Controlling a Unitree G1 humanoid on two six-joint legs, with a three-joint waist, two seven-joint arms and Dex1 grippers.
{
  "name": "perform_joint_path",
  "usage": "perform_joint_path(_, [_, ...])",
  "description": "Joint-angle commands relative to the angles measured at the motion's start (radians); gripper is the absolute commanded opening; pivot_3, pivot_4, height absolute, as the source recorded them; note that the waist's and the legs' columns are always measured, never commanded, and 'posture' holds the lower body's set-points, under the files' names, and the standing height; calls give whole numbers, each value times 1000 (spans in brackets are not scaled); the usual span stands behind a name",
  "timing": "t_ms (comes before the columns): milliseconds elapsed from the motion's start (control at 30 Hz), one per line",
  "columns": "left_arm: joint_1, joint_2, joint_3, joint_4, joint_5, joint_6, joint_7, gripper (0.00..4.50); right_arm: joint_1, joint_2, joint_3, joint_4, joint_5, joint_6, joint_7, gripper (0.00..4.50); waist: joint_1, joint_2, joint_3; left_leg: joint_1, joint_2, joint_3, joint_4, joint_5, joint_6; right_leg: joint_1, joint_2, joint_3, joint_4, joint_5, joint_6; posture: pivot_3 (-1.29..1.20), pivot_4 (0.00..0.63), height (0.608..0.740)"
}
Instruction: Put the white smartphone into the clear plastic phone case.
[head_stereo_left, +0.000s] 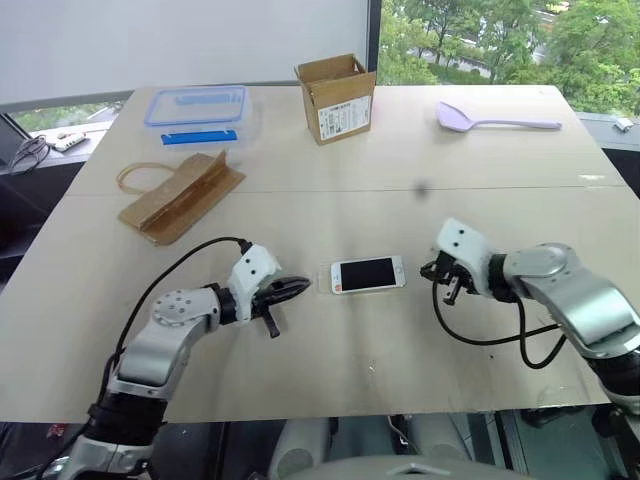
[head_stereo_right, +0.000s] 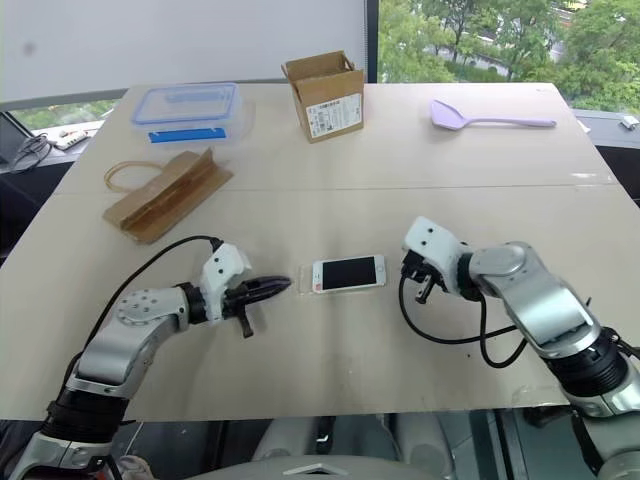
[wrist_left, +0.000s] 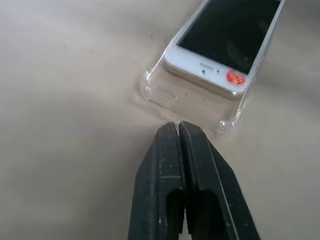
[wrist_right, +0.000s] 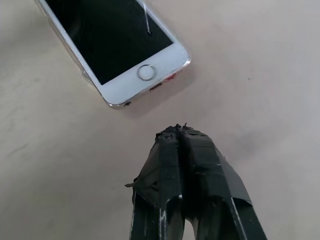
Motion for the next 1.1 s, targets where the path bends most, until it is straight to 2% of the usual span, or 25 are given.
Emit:
perform_joint_path(33, [-14,-23,-25,3,13,-7,5,65,-39,26,51,13,-29,-52,-13,0,4,0,0,0,0,0,0,0,0,0,0,0,0,0,0,0,150,740])
perform_joint_path(233, [-36,-55,-55,7,29,0,11,65,-104,87,154,57,-64,-111,11,0,7,0,0,0,-1,-1,1,0,0,1,-1,-1,0,0,0,0,150,740])
perform_joint_path(533, [-15,-68,-50,0,39,1,6,65,-137,128,199,101,-68,-158,85,0,4,0,0,2,-1,-2,1,0,0,3,-1,-1,0,0,0,0,150,740])
perform_joint_path(733, [-10,-82,-54,-8,41,5,10,65,-137,144,172,121,-14,-186,183,0,4,0,0,2,-1,-2,1,0,0,3,-1,-1,0,0,0,0,150,740])
perform_joint_path(900, [-30,-96,-59,-12,41,13,10,65,-132,160,157,144,-34,-234,199,0,3,0,0,3,-1,-2,1,0,0,3,-1,-1,0,0,0,0,150,740])
perform_joint_path(1100, [-48,-117,-64,-48,31,35,12,65,-97,69,89,149,-81,-290,185,0,7,0,0,3,-1,-2,1,0,0,3,-1,-1,0,0,0,0,150,740])
